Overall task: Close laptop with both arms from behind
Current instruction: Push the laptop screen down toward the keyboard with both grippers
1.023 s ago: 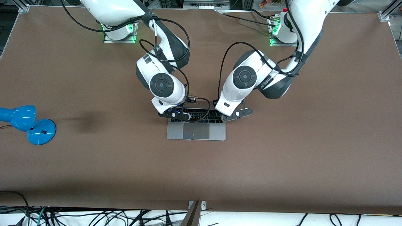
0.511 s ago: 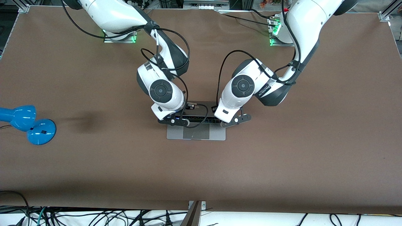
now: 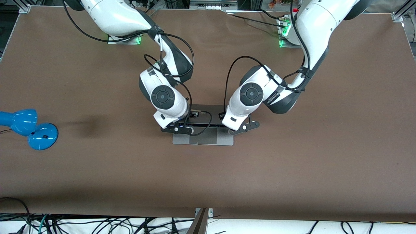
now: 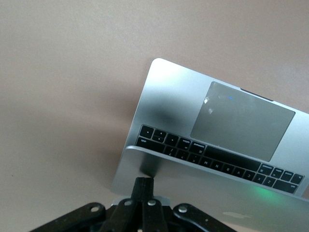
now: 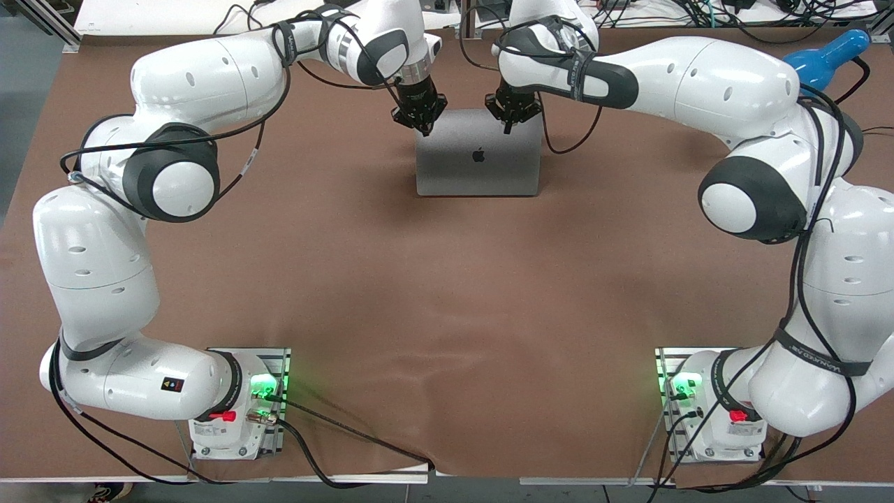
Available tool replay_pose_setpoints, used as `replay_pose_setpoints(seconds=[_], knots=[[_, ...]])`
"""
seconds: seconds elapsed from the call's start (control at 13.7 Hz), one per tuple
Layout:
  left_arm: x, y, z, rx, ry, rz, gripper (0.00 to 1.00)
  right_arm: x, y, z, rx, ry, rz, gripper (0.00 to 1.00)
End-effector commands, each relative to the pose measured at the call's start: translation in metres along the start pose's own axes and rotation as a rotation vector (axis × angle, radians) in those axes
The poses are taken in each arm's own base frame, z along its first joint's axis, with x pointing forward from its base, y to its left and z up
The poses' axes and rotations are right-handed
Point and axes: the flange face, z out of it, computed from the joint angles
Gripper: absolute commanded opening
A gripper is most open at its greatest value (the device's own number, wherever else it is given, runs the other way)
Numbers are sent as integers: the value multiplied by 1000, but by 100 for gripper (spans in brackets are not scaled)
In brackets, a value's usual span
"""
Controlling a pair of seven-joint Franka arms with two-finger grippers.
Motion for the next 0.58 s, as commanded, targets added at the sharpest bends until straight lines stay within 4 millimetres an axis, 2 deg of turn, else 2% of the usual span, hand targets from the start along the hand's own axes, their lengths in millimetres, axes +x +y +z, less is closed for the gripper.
replay_pose_setpoints(seconds=[0.0,0.51], knots=[[12,8,6,8,36,-11,0,4,-1,-1,10,30,-19,0],[24,10,17,10,44,-17,0,15,4,15,14,50,-44,0]])
